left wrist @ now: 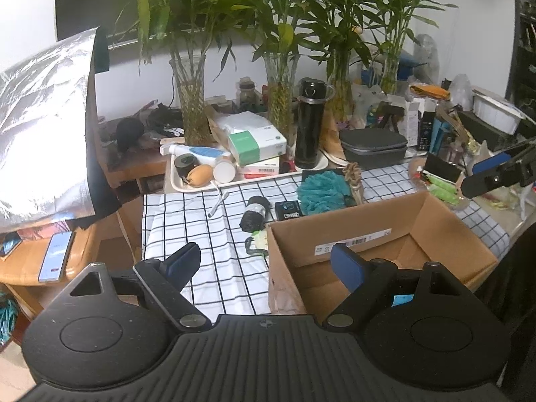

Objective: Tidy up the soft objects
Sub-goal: 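Grasp the second white cable with the left gripper while the right gripper approaches the brown pouch, then close the right gripper on the brown drawstring pouch's gathered neck, then lift the brown pouch into the box and release it with the right gripper while the left carries the cable, then open the left gripper over the box to drop the white cable, then withdraw, then move the right gripper down over the teal mesh bath sponge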

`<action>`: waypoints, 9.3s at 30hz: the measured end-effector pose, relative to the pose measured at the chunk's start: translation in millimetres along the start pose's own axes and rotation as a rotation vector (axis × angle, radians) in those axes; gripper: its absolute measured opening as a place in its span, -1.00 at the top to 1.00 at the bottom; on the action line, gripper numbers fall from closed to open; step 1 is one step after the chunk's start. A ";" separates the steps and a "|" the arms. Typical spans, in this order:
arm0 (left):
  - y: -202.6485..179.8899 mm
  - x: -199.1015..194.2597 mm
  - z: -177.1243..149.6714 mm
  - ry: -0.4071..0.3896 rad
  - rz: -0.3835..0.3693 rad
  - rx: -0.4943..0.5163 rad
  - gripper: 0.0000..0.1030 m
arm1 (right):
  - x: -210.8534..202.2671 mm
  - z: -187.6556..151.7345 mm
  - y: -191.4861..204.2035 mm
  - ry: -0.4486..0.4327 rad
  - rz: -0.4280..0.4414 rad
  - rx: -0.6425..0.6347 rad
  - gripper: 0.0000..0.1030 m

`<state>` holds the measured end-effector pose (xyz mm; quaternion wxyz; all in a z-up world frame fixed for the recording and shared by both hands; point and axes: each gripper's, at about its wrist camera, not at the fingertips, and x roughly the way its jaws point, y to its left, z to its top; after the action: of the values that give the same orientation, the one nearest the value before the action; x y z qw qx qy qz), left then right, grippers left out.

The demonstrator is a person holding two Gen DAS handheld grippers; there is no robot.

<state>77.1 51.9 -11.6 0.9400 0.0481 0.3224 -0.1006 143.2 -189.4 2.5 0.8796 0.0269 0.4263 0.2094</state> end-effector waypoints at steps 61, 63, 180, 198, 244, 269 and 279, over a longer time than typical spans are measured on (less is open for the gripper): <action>110.4 348.9 22.8 0.151 -0.021 0.013 0.41 | 150.2 37.9 -143.0 -0.027 -0.161 0.044 -1.00; 110.6 350.2 24.0 0.149 -0.021 0.011 0.52 | 150.1 38.0 -142.9 -0.027 -0.159 0.047 -1.00; -17.3 47.7 53.8 -0.261 -0.180 0.178 0.87 | 19.0 20.5 -75.4 -0.391 0.238 -0.108 0.73; -46.9 29.8 7.5 -0.097 -0.260 0.155 0.87 | 30.8 -18.5 -33.2 -0.141 0.292 -0.189 0.72; -29.8 33.9 -15.0 -0.033 -0.063 0.087 -0.34 | 55.0 -26.7 -32.0 -0.065 0.015 -0.208 -1.00; -4.5 85.8 27.3 -0.054 -0.051 0.073 -0.34 | 65.7 -18.4 -50.1 -0.086 -0.029 -0.107 -1.00; 4.5 140.9 50.7 -0.067 -0.019 0.076 -0.34 | 68.9 -11.3 -60.8 -0.095 -0.033 -0.069 -1.00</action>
<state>217.1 26.1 -58.3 0.9468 0.0774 0.2870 -0.1235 193.4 -219.3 -69.3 0.9025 -0.0006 0.3770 0.2081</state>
